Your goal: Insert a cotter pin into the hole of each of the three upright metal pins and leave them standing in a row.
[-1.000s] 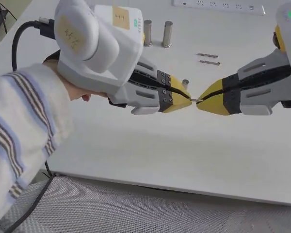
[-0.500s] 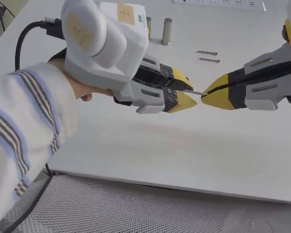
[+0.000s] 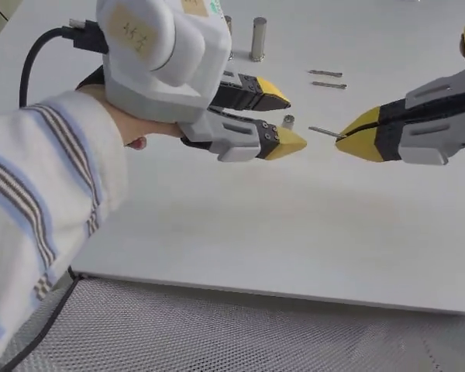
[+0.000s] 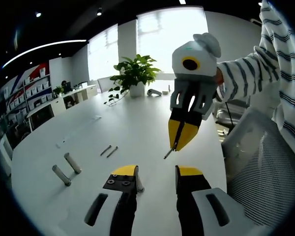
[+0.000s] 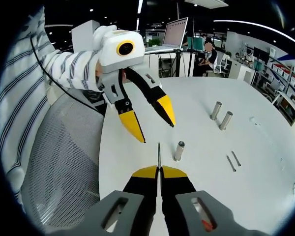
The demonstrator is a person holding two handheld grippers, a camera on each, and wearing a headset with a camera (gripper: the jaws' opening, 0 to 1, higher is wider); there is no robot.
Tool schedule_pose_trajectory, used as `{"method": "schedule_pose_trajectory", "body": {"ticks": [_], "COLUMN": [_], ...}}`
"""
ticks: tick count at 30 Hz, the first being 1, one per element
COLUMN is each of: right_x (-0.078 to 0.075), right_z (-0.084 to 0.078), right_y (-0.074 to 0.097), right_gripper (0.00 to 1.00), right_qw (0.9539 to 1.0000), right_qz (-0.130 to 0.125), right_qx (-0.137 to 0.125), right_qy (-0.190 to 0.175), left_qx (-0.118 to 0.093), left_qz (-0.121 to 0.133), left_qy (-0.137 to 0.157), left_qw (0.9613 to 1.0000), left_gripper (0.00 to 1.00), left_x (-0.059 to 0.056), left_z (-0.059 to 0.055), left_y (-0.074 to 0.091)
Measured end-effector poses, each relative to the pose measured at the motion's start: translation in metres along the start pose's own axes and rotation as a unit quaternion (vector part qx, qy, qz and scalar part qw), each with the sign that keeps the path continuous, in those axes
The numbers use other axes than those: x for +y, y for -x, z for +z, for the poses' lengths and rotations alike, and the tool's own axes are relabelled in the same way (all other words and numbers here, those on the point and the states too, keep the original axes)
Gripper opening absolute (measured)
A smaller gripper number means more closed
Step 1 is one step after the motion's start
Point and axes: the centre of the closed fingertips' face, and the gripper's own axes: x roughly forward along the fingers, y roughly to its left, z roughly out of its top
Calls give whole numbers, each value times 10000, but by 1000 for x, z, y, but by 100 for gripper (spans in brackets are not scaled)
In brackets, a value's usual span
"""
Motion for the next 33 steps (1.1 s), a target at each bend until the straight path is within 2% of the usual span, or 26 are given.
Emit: {"method": "schedule_pose_trajectory", "body": {"ticks": [1, 4, 6, 7, 11, 13, 18, 23, 25, 29, 33], "right_x": [-4, -12, -15, -16, -20, -22, -30, -36, -37, -42, -47], "right_z": [-4, -14, -18, -20, -26, -29, -35, -37, -38, -40, -38], "right_y": [0, 1, 1, 0, -4, -6, -13, -19, -23, -29, -33], "right_gripper": [0, 0, 0, 0, 0, 0, 0, 0, 0, 0, 0], "right_qw": [9999, 9994, 9991, 9990, 9986, 9984, 9977, 9974, 9973, 9970, 9972], "right_qz": [-85, -263, -309, -328, -327, -320, -306, -263, -224, -177, -143], "right_qx": [51, 219, 280, 314, 415, 466, 602, 665, 694, 745, 738], "right_qy": [-32, -3, 14, 27, 45, 49, 98, 105, 99, 84, 60], "left_qx": [10, 117, 200, 251, 344, 414, 538, 877, 898, 903, 885], "left_qz": [47, 127, 151, 211, 212, 202, 205, 105, 69, 45, 28], "left_qy": [55, 24, -13, -55, -51, -94, -148, -294, -307, -322, -370], "left_qw": [10000, 9998, 9997, 9994, 9992, 9989, 9982, 9957, 9955, 9954, 9954], "left_gripper": [28, 26, 25, 25, 24, 22, 20, 15, 11, 11, 6], "left_x": [12, 28, 34, 29, 42, 41, 49, 48, 47, 48, 51], "left_z": [-6, -14, -19, -19, -26, -27, -32, -45, -48, -49, -48], "left_y": [0, 0, -3, -7, -14, -18, -29, -37, -39, -42, -43]}}
